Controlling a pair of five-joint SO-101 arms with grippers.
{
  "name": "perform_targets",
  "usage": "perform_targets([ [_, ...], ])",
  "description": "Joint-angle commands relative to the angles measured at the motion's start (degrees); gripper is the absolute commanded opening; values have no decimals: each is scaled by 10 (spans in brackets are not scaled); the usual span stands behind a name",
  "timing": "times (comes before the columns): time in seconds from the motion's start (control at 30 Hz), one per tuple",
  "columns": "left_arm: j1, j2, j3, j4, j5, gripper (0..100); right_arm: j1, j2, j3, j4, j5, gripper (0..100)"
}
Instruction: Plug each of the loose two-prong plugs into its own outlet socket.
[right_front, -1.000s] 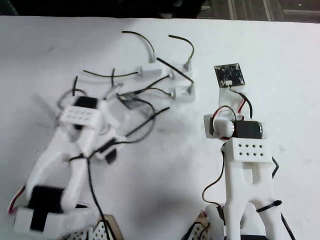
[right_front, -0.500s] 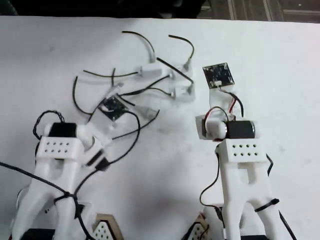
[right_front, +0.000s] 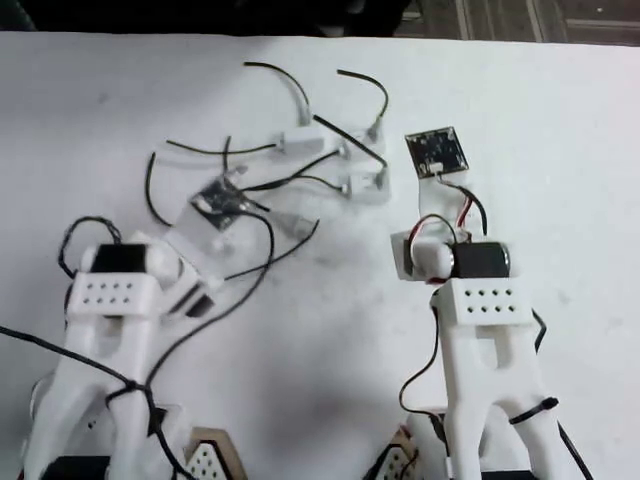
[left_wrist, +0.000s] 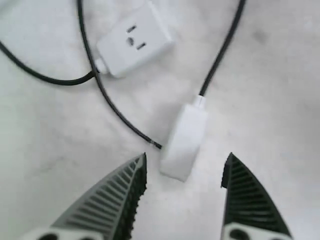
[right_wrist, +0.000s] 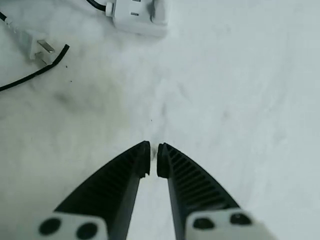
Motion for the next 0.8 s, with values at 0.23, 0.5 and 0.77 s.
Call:
perform_targets([
  [0.23, -74, 225, -176, 29, -38, 247, -1, -21, 0, -2, 5, 39],
  [0.5, -26, 235, -136, 61, -44, 225, -2, -18, 0, -2, 5, 39],
  [0.77, 22, 121, -62, 62, -38, 229, 0, -17, 1, -10, 5, 39],
])
